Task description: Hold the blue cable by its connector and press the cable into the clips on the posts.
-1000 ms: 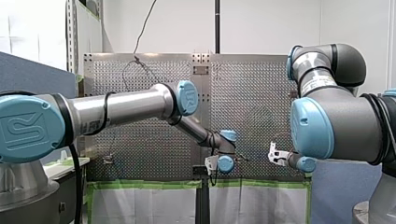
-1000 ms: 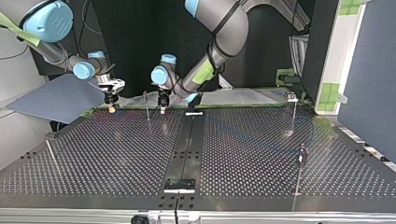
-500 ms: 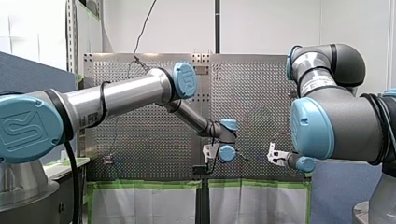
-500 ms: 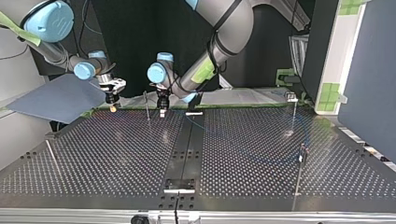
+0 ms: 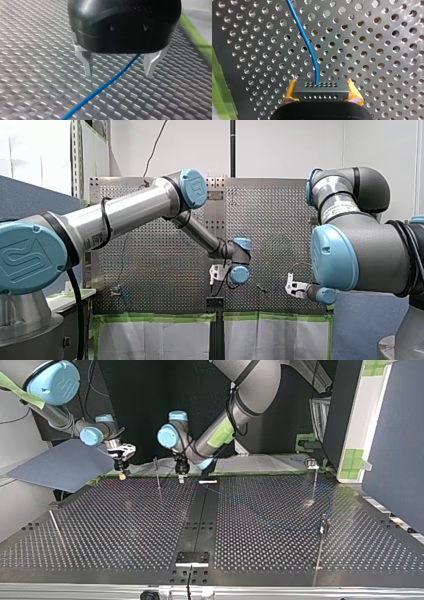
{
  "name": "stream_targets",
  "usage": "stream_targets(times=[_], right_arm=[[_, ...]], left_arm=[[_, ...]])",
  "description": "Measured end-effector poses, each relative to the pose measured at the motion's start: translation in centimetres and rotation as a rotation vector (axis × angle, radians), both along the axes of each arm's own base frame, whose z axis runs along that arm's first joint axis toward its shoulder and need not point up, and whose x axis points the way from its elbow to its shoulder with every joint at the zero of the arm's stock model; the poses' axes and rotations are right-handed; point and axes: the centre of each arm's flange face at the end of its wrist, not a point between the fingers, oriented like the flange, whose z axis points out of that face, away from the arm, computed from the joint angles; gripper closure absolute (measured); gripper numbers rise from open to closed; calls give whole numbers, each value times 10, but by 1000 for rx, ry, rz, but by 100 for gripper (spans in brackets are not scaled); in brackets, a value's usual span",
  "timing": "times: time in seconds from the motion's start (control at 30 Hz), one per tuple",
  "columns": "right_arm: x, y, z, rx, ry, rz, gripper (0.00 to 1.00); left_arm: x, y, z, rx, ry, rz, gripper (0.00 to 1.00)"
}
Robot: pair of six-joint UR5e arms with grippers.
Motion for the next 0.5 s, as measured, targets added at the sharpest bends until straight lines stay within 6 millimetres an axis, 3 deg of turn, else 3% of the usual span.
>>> stream_targets(times=[0.23, 0.5], right_arm=[[1, 0, 0, 2, 2, 1, 100], [2, 1, -1, 5, 5, 3, 100]], left_arm=[[-23, 25, -51, 152, 69, 52, 1], [-45, 46, -75, 288, 109, 105, 1]])
